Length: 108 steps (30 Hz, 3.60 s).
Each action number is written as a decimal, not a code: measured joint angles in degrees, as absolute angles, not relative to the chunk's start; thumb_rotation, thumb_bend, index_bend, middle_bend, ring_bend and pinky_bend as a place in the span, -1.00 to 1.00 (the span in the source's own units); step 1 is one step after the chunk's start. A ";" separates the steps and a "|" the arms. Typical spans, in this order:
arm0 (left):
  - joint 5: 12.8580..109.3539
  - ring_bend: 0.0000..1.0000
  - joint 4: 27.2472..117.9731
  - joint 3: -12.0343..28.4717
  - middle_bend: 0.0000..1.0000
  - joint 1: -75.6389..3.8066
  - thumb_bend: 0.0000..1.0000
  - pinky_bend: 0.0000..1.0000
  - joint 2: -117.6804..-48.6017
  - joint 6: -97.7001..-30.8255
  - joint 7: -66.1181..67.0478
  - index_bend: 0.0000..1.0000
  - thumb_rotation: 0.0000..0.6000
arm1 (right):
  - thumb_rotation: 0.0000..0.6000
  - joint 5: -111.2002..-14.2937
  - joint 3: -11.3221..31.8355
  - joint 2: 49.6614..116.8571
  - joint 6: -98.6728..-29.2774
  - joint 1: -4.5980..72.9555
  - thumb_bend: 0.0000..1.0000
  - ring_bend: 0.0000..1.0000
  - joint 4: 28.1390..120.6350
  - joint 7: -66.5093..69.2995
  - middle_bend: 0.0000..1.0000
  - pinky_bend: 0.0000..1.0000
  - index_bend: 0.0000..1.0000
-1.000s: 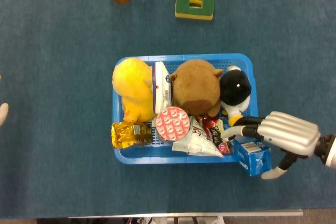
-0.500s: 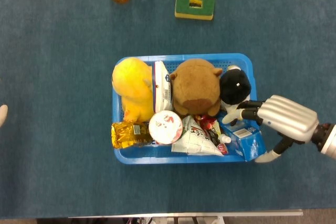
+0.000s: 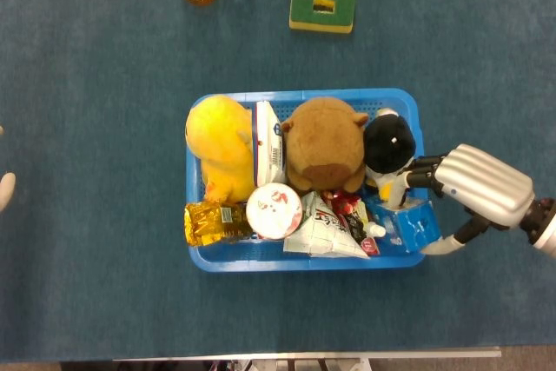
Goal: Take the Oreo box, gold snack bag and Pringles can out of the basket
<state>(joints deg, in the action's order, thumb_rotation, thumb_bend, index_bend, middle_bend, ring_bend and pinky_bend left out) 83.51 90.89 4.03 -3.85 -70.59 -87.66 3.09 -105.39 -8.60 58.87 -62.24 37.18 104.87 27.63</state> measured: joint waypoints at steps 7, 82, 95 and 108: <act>83.38 -0.37 90.59 4.04 -0.31 -3.79 -0.46 0.04 -70.69 -87.56 2.80 -0.36 1.00 | 1.00 -103.94 -7.66 59.82 -63.96 36.00 -0.70 0.04 104.52 26.89 0.25 0.32 0.05; 86.89 -0.37 94.91 4.76 -0.41 -7.79 -0.46 0.06 -68.98 -85.55 0.62 -0.36 1.00 | 1.00 -90.98 -5.51 33.27 -77.40 10.41 -1.00 -0.53 118.39 8.31 -0.63 0.14 -0.87; 93.49 -0.47 106.08 3.39 -0.50 -10.42 -0.46 0.00 -62.43 -83.53 -3.24 -0.40 1.00 | 1.00 -86.04 1.23 43.04 -81.06 10.43 -1.00 -0.53 111.52 0.44 -0.57 0.11 -0.87; 99.53 -0.69 112.61 0.58 -0.69 -13.68 -0.48 -0.20 -57.25 -78.21 -4.69 -0.50 1.00 | 1.00 -82.66 3.54 44.87 -78.55 11.41 -1.00 -0.53 107.67 2.11 -0.55 0.11 -0.86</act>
<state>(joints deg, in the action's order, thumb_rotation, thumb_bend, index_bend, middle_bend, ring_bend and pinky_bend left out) 99.53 112.61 0.58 -13.68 -57.25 -78.21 -4.69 -82.66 3.54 44.87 -78.55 11.41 107.67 2.11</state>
